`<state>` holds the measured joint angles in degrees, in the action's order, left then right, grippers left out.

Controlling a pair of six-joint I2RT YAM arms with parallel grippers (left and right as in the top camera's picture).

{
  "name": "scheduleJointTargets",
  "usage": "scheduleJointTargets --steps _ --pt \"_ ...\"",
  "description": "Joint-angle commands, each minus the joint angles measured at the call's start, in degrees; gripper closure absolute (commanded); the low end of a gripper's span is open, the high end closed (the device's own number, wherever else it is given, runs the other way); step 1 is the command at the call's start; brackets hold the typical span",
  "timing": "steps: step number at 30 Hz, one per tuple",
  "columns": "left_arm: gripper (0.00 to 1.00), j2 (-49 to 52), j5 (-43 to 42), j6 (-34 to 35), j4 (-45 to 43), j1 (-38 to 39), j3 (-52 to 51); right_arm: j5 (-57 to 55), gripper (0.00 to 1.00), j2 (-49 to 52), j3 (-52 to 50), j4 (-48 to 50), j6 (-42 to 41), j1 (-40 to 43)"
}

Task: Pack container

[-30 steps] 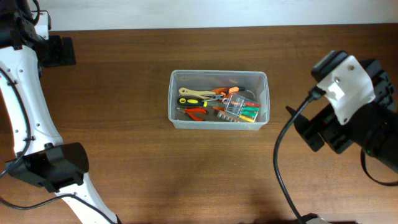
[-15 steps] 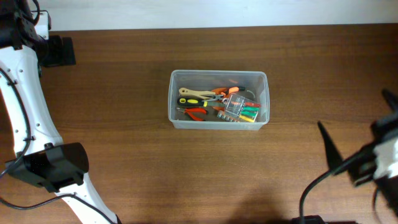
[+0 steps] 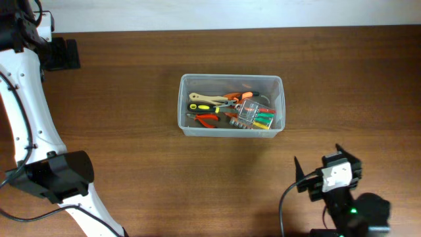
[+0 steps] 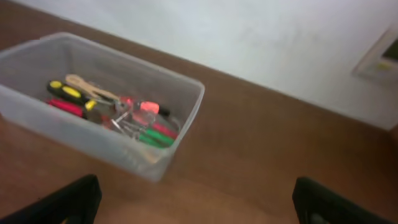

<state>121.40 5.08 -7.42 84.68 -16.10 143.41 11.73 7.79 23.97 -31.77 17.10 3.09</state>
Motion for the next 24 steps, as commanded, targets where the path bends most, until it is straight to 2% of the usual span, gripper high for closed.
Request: scheduleJointTargets --steps 1,8,24 --pt "0.01 0.3 -0.3 0.7 0.0 -0.2 -0.1 0.5 0.01 -3.9 -6.8 1.7 -3.3 0.9" --pt "0.01 0.3 -0.3 0.7 0.0 -0.2 -0.1 0.5 0.01 -5.6 -12.2 1.7 -3.2 0.9" --pt "0.01 0.3 -0.3 0.7 0.0 -0.2 -0.1 0.3 0.01 -5.6 -15.7 1.5 -3.2 0.8"
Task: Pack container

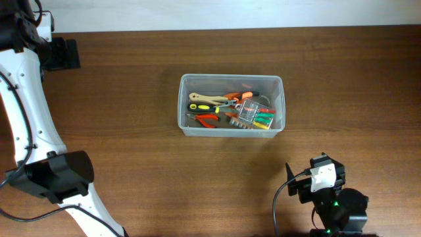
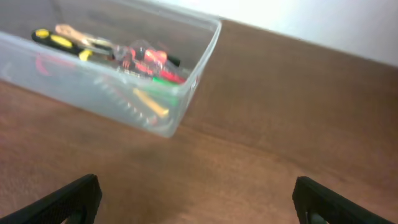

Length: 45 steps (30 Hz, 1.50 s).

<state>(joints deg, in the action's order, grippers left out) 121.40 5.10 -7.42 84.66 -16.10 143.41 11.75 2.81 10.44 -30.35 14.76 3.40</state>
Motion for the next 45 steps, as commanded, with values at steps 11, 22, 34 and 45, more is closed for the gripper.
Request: scheduleJointTargets --steps 11,22,34,45 --pt "0.01 0.3 -0.3 0.7 0.0 -0.2 -0.1 0.3 0.01 -0.5 -2.2 0.8 -0.9 0.5" --pt "0.01 -3.1 -0.3 0.7 0.0 0.4 -0.1 0.3 0.01 -0.5 -2.2 0.8 -0.9 0.5" --pt "0.01 -29.9 -0.3 0.7 0.0 7.8 -3.8 0.3 0.01 -0.5 -2.2 0.8 -0.9 0.5" --pt "0.01 -65.6 -2.8 0.7 -34.7 8.5 -55.6 0.3 0.01 -0.5 -2.2 0.8 -0.9 0.5"
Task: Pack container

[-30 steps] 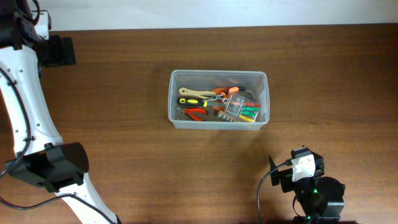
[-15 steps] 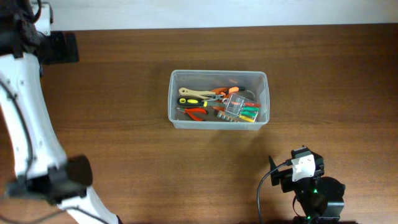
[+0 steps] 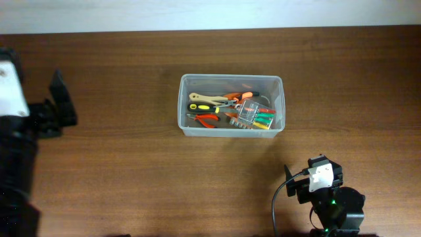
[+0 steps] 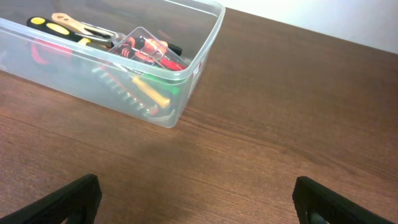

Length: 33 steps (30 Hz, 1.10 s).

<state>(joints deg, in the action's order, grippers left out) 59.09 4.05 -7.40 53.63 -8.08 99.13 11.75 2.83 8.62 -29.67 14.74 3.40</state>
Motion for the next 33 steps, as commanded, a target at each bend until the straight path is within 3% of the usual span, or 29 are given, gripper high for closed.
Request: scheduleJointTargets --steps 1,9,16,22,33 --pt "0.01 -6.9 -1.7 0.7 -9.0 1.1 -18.1 0.3 0.01 -0.5 -0.4 0.1 -0.9 0.5" --pt "0.01 -27.5 -1.7 0.7 -33.7 4.3 -54.9 0.3 0.01 -0.5 -0.4 0.1 -0.9 0.5" --pt "0.01 -41.6 -3.3 0.7 -42.1 5.2 -77.0 0.3 0.01 -0.5 -0.4 0.1 -0.9 0.5" --pt "0.01 -49.2 -6.1 0.7 -43.2 5.4 -87.1 0.3 0.01 -0.5 -0.4 0.1 -0.9 0.5" --pt "0.01 -53.9 -6.9 0.7 -42.5 5.4 -93.3 0.3 0.01 -0.5 -0.4 0.1 -0.9 0.5"
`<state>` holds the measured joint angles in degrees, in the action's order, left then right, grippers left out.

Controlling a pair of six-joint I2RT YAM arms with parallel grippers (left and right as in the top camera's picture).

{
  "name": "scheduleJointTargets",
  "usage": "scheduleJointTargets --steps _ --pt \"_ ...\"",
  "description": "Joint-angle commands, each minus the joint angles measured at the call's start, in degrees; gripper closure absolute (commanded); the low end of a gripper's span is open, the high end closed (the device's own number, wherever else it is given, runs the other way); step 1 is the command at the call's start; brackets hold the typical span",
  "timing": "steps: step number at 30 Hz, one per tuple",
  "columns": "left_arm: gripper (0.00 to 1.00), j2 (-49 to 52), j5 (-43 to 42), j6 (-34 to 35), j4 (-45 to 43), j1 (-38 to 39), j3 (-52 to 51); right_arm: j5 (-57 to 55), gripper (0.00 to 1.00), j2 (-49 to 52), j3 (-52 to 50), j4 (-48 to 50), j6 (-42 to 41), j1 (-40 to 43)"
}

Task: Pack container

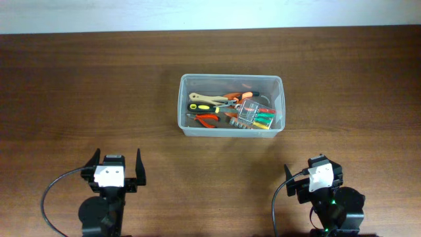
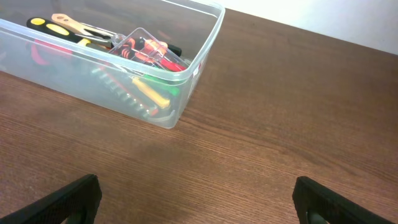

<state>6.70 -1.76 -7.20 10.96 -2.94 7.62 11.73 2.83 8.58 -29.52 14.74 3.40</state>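
Note:
The clear plastic container (image 1: 181, 105) stands in the middle of the table and holds several hand tools: a yellow-and-black screwdriver (image 1: 200, 106), red-handled pliers (image 1: 208, 119) and a small clear case (image 1: 248, 113) of red and green bits. In the right wrist view the container (image 2: 200, 62) lies at the upper left, with the case (image 2: 147, 48) inside. My right gripper (image 2: 196, 200) stands open over bare wood, short of the container. At the front left, my left gripper (image 1: 116, 162) is open and empty. My right gripper (image 1: 313, 172) is at the front right.
Dark wooden tabletop (image 1: 355, 99) spreads around the container on all sides. A pale wall (image 2: 323, 18) runs along the table's far edge. Both arm bases sit at the near edge.
The left arm was close under the camera at the far left edge; now it sits folded low at the front left, gripper open. The right arm and container have not moved.
First the left arm reached high along the left side, and the open right gripper was at the front right, facing the container. The right gripper then sat slightly nearer the front edge. The left arm later changed pose and now rests at the front left.

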Motion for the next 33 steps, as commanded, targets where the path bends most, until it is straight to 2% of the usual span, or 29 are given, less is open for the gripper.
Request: scheduleJointTargets --steps 1,14,33 --pt "0.01 -1.9 -1.1 0.5 0.3 0.3 -2.1 0.3 0.01 -0.5 -0.3 0.0 -0.9 0.5" --pt "0.01 -5.8 -1.9 0.5 0.4 0.3 -4.0 0.3 0.01 -0.5 -0.3 0.0 -0.9 0.5" --pt "0.01 -5.8 -1.9 0.5 0.4 0.3 -4.0 0.3 0.01 -0.5 -0.3 0.0 -0.9 0.5"
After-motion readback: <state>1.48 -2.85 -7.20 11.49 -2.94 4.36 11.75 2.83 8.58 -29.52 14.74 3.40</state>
